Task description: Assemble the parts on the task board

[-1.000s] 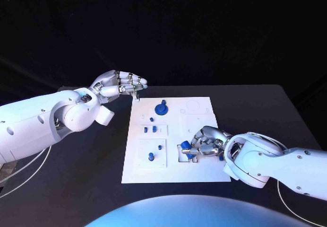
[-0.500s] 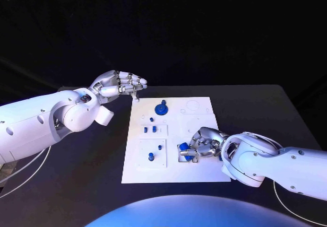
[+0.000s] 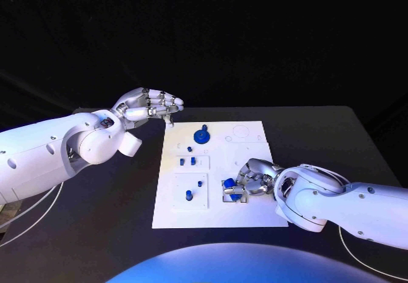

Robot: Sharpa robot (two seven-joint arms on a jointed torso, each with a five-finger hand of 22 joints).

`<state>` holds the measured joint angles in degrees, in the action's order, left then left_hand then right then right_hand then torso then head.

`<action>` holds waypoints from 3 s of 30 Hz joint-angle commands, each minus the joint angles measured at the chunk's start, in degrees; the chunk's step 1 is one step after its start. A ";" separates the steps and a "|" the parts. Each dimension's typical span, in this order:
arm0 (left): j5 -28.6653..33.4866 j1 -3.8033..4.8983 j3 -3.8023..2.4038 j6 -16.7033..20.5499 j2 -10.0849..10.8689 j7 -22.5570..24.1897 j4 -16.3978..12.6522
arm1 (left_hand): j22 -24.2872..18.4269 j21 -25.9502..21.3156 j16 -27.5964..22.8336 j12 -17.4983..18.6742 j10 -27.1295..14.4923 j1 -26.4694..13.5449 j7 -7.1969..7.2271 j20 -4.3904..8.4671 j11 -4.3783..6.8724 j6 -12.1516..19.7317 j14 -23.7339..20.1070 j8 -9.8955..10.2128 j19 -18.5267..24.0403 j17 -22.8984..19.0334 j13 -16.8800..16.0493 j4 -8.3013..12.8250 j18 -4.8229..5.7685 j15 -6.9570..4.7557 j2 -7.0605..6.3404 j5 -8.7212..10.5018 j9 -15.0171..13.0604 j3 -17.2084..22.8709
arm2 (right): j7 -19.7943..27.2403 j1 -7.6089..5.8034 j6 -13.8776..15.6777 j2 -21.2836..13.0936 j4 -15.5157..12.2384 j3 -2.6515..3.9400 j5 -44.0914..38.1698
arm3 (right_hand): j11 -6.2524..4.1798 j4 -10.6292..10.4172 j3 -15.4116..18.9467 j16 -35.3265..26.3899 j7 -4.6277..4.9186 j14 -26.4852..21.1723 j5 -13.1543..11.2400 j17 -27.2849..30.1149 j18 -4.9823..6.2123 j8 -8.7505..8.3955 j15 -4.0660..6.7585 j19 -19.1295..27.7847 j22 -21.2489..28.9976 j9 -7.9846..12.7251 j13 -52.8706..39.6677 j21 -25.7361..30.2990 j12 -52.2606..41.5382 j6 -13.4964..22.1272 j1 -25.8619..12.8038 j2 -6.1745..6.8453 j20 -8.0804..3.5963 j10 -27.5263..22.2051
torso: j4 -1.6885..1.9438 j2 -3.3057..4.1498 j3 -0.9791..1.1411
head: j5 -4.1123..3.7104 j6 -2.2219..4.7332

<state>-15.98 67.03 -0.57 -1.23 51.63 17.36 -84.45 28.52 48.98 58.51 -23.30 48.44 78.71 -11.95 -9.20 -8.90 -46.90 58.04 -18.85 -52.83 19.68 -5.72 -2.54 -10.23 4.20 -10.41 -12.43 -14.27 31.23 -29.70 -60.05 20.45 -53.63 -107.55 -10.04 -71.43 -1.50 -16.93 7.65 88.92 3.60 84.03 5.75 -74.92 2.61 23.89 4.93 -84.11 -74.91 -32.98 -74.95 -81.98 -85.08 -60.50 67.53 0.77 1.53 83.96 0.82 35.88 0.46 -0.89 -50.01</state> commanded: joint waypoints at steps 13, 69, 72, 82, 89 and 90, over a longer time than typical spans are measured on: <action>0.04 0.03 -0.04 -0.65 0.09 0.10 -0.25 | -0.07 -0.19 0.26 -0.35 -0.47 -0.13 -0.67 -0.19 -0.17 0.31 -0.32 -0.42 0.44 0.08 0.01 0.00 -0.32 0.08 0.73 -0.26 0.07 0.05 | -1.03 0.16 -1.32 0.99 0.89 -0.03 -2.46 | -0.60 0.00 4.15 0.29 -1.64 5.47 0.03 -12.52 -1.10 1.10 0.55 -4.02 -13.09 -0.88 -11.29 -0.52 0.18 -1.79 -5.43 -1.66 -0.71 3.98 | -0.01 -0.08 0.01 | 0.09 0.01; -0.18 0.02 -0.01 -0.45 -0.12 0.76 -0.06 | -0.03 -0.17 0.23 -0.75 -0.66 0.01 -0.64 -0.19 -0.17 0.35 -0.74 -0.74 0.70 0.04 0.02 0.20 -0.29 0.11 0.72 -0.55 0.09 0.27 | 4.72 -1.16 5.02 -16.66 -1.55 -0.31 -7.47 | 1.11 0.43 1.90 -0.47 0.32 5.04 0.13 -10.71 -0.26 -2.51 -0.93 -2.79 -11.93 -4.75 -9.47 4.08 4.16 3.18 5.87 2.48 0.63 2.48 | 0.02 -0.17 0.07 | -1.79 0.01; -0.19 0.01 -0.01 -0.55 -0.16 0.71 -0.04 | -0.03 -0.18 0.22 -0.78 -0.68 0.01 -0.64 -0.19 -0.17 0.35 -0.80 -0.76 0.75 0.03 0.02 0.21 -0.29 0.12 0.72 -0.55 0.09 0.28 | 4.35 -0.53 5.21 -16.75 -1.84 -0.39 -8.62 | 1.05 0.42 2.02 -0.46 0.25 5.05 0.14 -10.77 -0.26 -2.53 -0.87 -2.79 -11.93 -4.88 -9.48 4.07 4.17 2.93 6.37 2.47 0.59 2.49 | 0.09 -0.16 0.03 | -2.06 0.01; -1.45 0.00 -0.01 -0.82 -0.12 0.69 -0.01 | -0.03 -0.18 0.21 -0.79 -0.70 0.01 -0.64 -0.20 -0.18 0.36 -0.83 -0.77 0.78 0.03 0.03 0.21 -0.28 0.13 0.73 -0.56 0.09 0.30 | 2.99 1.01 5.02 -16.47 -1.60 -0.59 -10.58 | 0.90 0.29 2.40 -0.70 0.05 4.92 0.11 -10.18 -0.08 -2.34 -0.77 -2.53 -11.68 -5.18 -8.76 5.04 5.37 2.17 6.62 2.41 0.52 2.01 | 0.16 -0.13 0.02 | -3.05 0.01; -1.58 0.00 -0.01 -0.92 -0.05 0.69 -0.01 | -0.03 -0.18 0.21 -0.79 -0.70 0.01 -0.64 -0.20 -0.18 0.36 -0.83 -0.77 0.78 0.03 0.03 0.21 -0.28 0.13 0.73 -0.56 0.09 0.30 | 2.10 1.56 4.69 -15.93 -1.42 -0.70 -11.21 | 0.88 0.29 2.51 -0.72 0.02 4.91 0.10 -10.12 -0.05 -2.32 -0.74 -2.49 -11.63 -5.24 -8.69 5.21 5.50 2.07 6.66 2.46 0.50 1.96 | 0.13 -0.16 0.03 | -2.93 0.01; -1.59 0.00 0.00 -0.93 -0.04 0.69 -0.01 | -0.03 -0.18 0.21 -0.79 -0.70 0.01 -0.64 -0.20 -0.18 0.36 -0.83 -0.77 0.78 0.03 0.03 0.21 -0.28 0.13 0.73 -0.56 0.09 0.30 | 2.01 1.61 4.58 -15.90 -1.37 -0.72 -11.27 | 0.87 0.29 2.55 -0.72 0.01 4.91 0.10 -10.15 -0.06 -2.31 -0.73 -2.50 -11.64 -5.26 -8.68 5.15 5.52 2.04 6.67 2.48 0.50 1.96 | 0.15 -0.16 0.00 | -2.94 0.01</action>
<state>-17.18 67.01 -0.54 -1.41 51.65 17.29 -84.37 28.53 48.98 58.51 -23.74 48.23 78.79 -11.95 -9.42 -9.12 -46.90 57.64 -19.28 -52.62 19.68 -5.72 -2.37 -10.23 4.20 -9.88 -12.84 -14.24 31.39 -26.58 -58.54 25.47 -69.58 -108.99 -10.72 -80.90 -0.46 -16.66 9.80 88.46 3.62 83.92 6.10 -74.91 2.61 21.50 4.20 -84.00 -74.91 -38.18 -74.94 -76.86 -79.73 -58.00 73.60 3.17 1.66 83.97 0.97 35.74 0.49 -3.82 -50.01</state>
